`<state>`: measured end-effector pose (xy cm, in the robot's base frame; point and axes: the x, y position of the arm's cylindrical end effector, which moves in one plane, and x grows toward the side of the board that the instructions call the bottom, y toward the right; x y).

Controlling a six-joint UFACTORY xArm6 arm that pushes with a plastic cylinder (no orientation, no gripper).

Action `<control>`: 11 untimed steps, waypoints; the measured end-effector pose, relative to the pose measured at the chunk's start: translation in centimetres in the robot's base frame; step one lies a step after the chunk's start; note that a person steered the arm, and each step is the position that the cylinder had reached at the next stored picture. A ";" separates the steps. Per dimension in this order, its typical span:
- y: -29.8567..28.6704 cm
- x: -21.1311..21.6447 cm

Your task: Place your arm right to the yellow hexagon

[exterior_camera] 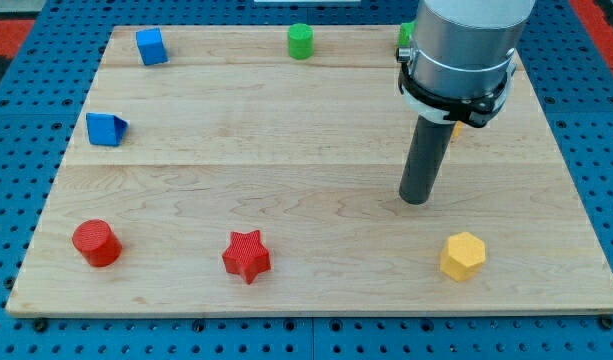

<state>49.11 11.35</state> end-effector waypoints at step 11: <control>9.7 7.2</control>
